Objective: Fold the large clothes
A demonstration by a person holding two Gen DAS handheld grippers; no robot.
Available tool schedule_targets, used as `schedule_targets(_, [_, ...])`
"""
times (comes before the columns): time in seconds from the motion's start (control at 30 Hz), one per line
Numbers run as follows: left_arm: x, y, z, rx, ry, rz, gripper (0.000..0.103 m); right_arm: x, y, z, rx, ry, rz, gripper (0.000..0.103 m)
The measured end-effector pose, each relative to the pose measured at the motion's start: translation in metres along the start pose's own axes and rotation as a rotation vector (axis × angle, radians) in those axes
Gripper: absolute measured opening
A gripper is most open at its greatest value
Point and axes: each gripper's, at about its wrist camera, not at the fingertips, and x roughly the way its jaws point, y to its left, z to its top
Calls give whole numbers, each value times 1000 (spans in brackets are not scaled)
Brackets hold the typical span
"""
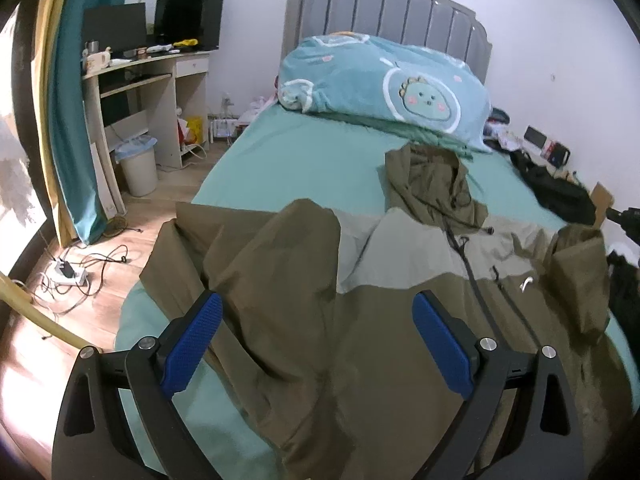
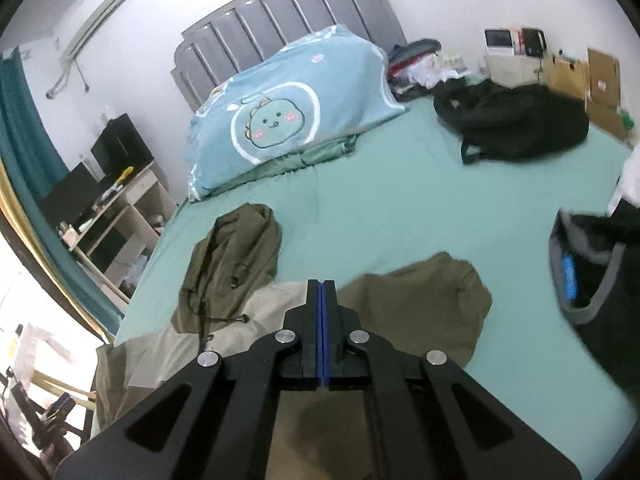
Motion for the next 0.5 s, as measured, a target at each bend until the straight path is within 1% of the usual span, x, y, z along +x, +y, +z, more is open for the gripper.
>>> schedule_targets(0.07, [-4,3,1,-22,-7,-13,98,8,-4,0,39,48,-52,1])
schedule_targets(0.13, [-5,2,-2,-14,-12,-13,98,19,-16,-11,42,61,-131,2])
schedule_targets(0.17, [-3,-1,-3,1,-9,1,98,20,-30,-20,49,59,-157,8])
schedule_targets(0.2, [-1,-2,-5,16,-3,14,98,22,-39,-25,62,63,-179,16])
schedule_targets(0.23, [1,-2,-7,24,2,19,98,30,-55,-32,90,74,-212,51])
schedule_targets(0.27, [5,-2,-9,26,12,23,98,27,-65,-35,114,80,-228,91])
schedule_targets(0.3, [8,-1,-9,23,20,25,98,31,-81,-40,149,74,-245,103])
schedule_targets(0.33, [11,2,-9,14,28,26,98,34,-94,-43,174,67,-247,103])
schedule_targets(0.4, [17,8,-8,-15,39,27,98,47,-119,-44,198,90,-251,103])
schedule_targets(0.47, [23,12,-5,-36,43,28,98,64,-141,-43,224,136,-275,103])
schedule_targets(0.5, [25,12,-6,-30,40,31,98,70,-147,-43,233,153,-280,103])
